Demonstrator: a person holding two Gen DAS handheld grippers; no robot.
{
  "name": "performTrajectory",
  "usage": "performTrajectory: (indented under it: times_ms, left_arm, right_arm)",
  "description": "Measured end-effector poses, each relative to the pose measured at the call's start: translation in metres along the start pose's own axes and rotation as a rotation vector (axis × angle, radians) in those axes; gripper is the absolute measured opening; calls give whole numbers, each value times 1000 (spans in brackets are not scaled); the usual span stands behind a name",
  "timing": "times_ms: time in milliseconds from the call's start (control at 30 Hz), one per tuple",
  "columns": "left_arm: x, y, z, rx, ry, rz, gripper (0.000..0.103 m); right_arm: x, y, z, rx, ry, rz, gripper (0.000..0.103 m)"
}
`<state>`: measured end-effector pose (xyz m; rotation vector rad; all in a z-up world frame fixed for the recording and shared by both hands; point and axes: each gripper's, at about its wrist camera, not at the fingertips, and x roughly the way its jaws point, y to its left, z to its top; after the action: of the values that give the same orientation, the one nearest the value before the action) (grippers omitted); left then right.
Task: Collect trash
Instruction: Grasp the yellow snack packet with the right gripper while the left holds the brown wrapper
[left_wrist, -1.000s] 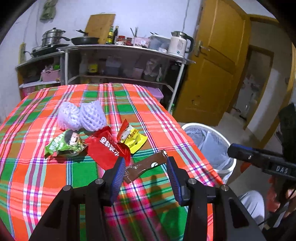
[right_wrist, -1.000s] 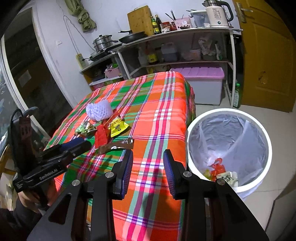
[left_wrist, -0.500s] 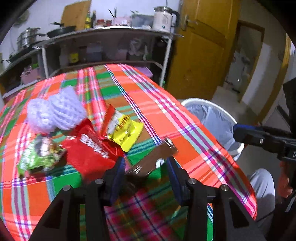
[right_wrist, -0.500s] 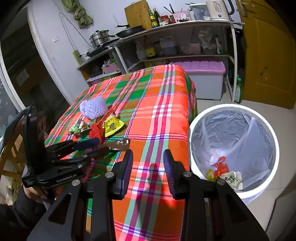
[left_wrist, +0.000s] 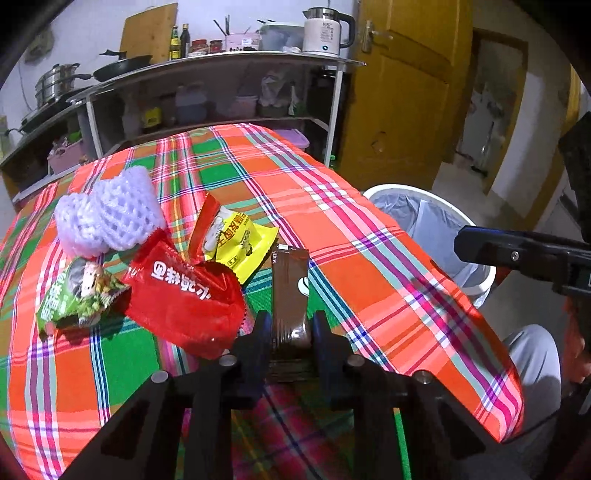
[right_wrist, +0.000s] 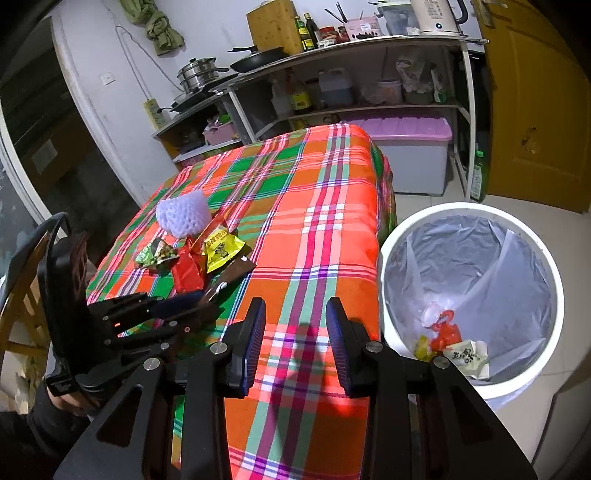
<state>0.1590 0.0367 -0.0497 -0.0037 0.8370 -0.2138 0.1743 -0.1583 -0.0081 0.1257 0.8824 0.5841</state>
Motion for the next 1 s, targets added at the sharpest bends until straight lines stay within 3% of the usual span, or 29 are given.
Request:
performTrajectory:
  times_ms: [433, 600, 667, 1000]
  left_arm:
    - [-48, 22, -19, -138, -108, -9, 22]
    - [-63, 45, -25, -217, -141, 18, 22]
    - [-65, 54, -27, -237, -149, 26, 22]
    - [-70, 75, -33, -274, -169, 39, 22]
  right_arm:
    - [11, 18, 11, -53, 3, 16, 35]
    - [31, 35, 23, -116, 20, 41, 35]
    - [43, 43, 27, -158, 34, 42, 41]
    - [96, 77, 50, -321, 80, 38, 45]
